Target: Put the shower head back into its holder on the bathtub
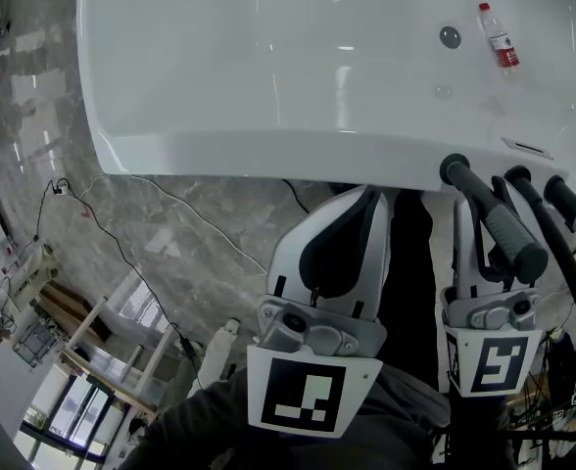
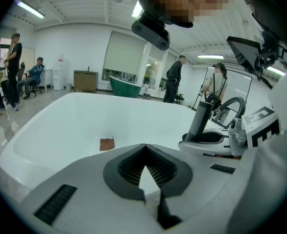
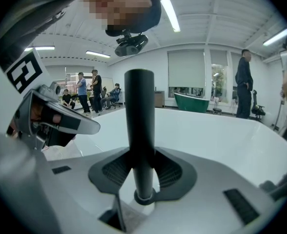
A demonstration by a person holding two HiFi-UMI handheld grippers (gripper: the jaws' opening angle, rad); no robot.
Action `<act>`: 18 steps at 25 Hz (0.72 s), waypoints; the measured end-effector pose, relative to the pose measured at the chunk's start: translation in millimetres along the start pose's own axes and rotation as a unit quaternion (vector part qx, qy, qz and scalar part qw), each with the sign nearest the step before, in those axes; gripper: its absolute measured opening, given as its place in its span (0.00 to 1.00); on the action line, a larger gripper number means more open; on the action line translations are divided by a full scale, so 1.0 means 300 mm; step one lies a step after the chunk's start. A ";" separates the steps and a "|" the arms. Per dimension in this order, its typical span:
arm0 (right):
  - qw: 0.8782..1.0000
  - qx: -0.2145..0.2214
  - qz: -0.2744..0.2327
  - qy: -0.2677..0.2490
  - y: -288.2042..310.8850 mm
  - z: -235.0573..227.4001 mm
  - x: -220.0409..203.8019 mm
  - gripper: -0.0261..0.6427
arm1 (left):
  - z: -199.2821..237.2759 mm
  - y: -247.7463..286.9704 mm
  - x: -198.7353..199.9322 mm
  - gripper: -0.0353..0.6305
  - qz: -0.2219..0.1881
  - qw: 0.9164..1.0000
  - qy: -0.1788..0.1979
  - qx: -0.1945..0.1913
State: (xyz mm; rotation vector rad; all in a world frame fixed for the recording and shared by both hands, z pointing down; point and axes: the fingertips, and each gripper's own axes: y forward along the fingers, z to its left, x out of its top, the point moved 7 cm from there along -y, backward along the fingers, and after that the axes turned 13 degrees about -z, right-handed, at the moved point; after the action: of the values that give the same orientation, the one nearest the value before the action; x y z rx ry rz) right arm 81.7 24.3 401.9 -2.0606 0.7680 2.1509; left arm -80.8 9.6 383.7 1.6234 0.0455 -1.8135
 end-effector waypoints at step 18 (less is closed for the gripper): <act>0.999 0.010 0.024 -0.032 0.003 0.012 -0.016 0.25 | -0.023 -0.038 0.042 0.06 -0.018 1.000 0.004 0.004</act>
State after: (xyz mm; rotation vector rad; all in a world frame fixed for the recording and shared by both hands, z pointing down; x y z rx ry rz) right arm 78.5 26.4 406.5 -1.9723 0.8351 2.2124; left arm -80.3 15.6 366.3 1.6443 0.0709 -1.8373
